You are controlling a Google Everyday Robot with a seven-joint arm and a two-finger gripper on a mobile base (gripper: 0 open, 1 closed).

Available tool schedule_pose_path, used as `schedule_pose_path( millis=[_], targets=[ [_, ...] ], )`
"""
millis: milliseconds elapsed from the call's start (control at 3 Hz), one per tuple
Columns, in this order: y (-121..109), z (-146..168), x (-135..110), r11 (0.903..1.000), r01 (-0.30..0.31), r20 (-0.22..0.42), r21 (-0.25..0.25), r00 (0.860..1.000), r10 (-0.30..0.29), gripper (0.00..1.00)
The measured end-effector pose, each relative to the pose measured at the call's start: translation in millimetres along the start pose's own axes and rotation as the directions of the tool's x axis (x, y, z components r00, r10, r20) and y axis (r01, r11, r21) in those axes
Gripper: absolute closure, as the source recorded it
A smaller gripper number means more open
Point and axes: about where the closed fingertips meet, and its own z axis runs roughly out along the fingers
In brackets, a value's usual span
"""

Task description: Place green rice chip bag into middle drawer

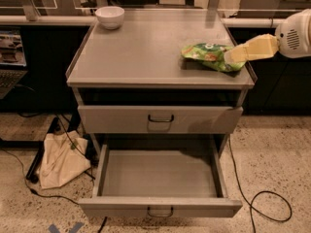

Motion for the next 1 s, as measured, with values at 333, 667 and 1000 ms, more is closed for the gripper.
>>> schedule_pose_path(
  millis=[333, 667, 1000],
  targets=[
    [9.5, 39.2, -26.3, 0.9984, 0.022, 0.056, -0.053, 0.998, -0.019, 0.0],
    [19.2, 73.6, -38.1, 0.9951, 0.027, 0.064, -0.096, 0.998, -0.021, 0.0],
    [21.6, 108.2, -34.7, 0.9951, 0.019, 0.041, -0.097, 0.999, -0.015, 0.0]
  ],
)
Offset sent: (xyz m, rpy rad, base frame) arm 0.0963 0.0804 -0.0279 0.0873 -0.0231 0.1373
